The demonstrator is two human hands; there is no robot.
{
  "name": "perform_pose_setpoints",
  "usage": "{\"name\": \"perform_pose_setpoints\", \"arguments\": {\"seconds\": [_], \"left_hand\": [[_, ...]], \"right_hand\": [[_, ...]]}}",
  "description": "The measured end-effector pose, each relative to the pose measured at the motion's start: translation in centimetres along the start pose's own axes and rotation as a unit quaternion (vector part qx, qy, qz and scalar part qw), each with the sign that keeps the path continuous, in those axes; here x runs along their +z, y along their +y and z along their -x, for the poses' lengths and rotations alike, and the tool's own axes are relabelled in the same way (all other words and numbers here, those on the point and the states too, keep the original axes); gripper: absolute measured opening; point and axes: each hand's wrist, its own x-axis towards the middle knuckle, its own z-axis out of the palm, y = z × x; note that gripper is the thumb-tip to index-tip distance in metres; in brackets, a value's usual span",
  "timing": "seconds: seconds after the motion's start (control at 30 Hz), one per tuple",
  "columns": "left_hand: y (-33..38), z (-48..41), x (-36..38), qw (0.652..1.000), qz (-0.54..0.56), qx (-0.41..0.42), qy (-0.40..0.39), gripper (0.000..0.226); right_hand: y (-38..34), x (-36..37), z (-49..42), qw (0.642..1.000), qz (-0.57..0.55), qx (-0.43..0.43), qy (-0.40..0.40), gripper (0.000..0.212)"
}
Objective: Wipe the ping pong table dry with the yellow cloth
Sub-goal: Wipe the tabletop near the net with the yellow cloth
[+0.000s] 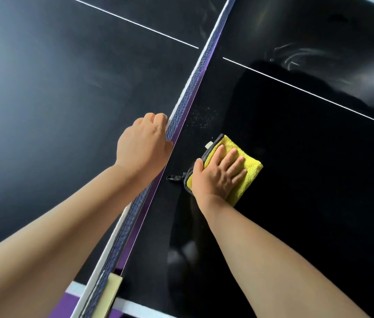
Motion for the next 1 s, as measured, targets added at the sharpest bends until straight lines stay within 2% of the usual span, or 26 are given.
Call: {"name": "perform_pose_setpoints", "arguments": {"seconds": [0.37, 0.5, 0.77, 1.0], "left_hand": [[2.7, -12.5, 1.6, 1.0, 0.001, 0.0, 0.004, 0.04], [2.9, -15.6, 2.6, 1.0, 0.0, 0.003, 0.008, 0.042], [1.7, -16.9, 3.5, 1.0, 0.013, -0.006, 0.019, 0.044], [1.3, -14.9, 3.0, 1.0, 0.012, -0.009, -0.008, 0.043]], "right_hand": [[-4.1, -3.5, -19.2, 0.998, -0.012, 0.042, 0.033, 0.079], [-5.3, -4.5, -25.4, 0.999, -0.012, 0.027, 0.036, 0.079], [-6.7, -6.3, -33.1, 0.993, 0.018, -0.114, 0.032, 0.066], [-4.5, -6.2, -30.3, 0.953, 0.084, -0.292, 0.007, 0.067]]}}
